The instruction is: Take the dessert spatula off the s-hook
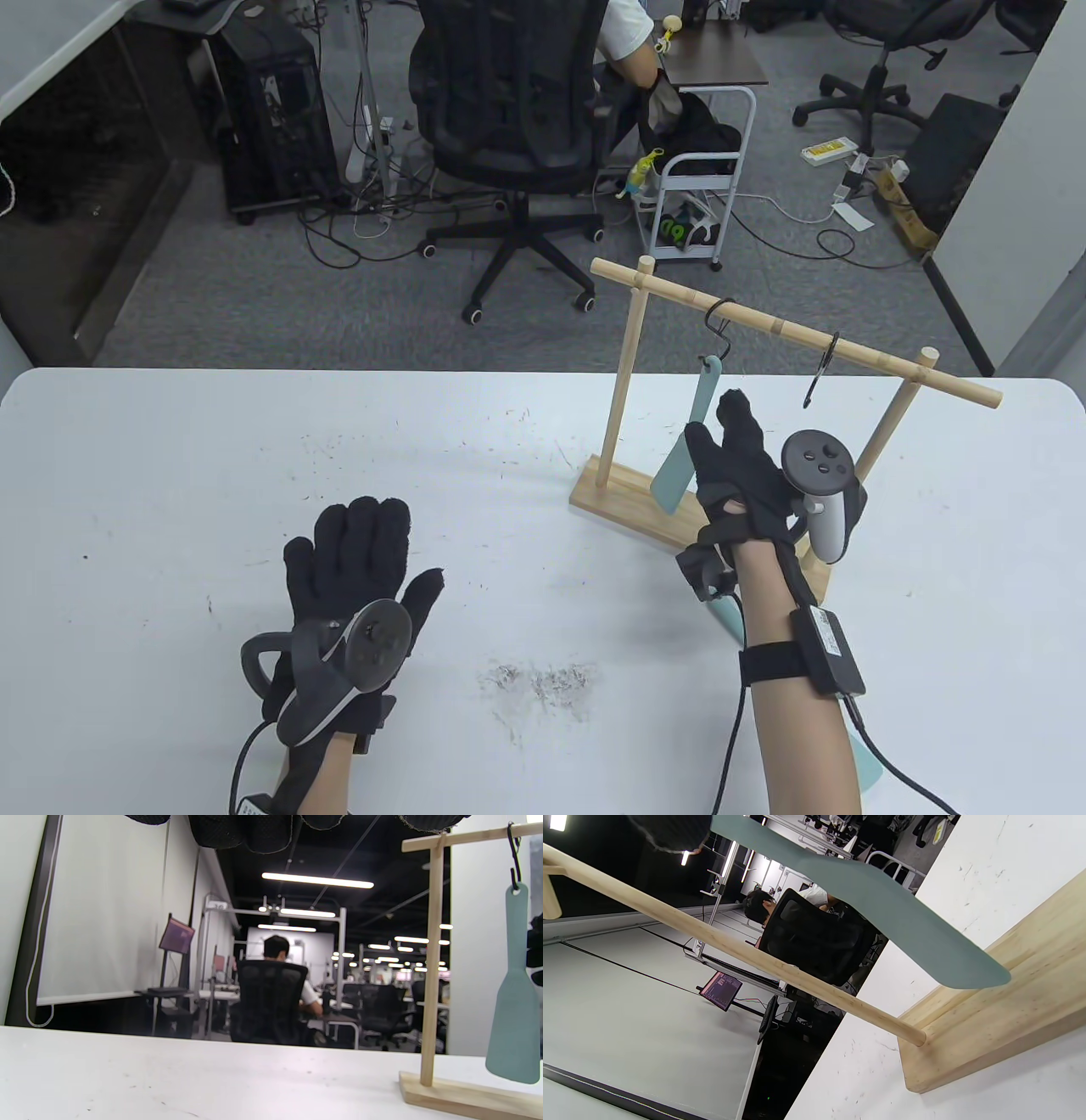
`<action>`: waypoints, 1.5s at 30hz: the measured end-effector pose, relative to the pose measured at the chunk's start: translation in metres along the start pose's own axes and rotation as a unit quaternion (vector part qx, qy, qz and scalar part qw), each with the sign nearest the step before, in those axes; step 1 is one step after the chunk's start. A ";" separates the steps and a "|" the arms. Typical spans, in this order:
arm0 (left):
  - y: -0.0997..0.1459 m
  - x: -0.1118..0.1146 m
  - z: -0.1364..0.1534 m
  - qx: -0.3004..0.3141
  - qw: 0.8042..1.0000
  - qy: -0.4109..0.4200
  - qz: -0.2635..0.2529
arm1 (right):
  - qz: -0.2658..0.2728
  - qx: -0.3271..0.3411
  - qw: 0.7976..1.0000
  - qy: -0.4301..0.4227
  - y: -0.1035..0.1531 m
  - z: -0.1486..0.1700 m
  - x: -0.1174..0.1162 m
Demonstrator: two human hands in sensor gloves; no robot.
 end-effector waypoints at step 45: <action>0.000 -0.004 0.006 -0.009 1.000 0.003 0.003 | -0.021 -0.027 0.997 -0.075 -0.012 0.002 -0.021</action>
Point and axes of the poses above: the tracker on the back of each hand, its own z axis roughly to the little-finger side, its own y axis roughly from the fingertips to the wrist, x = y × z, the point moved 5 cm from there along -y, roughly from the wrist to the fingertips, and after that the axes turned 15 degrees about z, right-handed, at the moved point
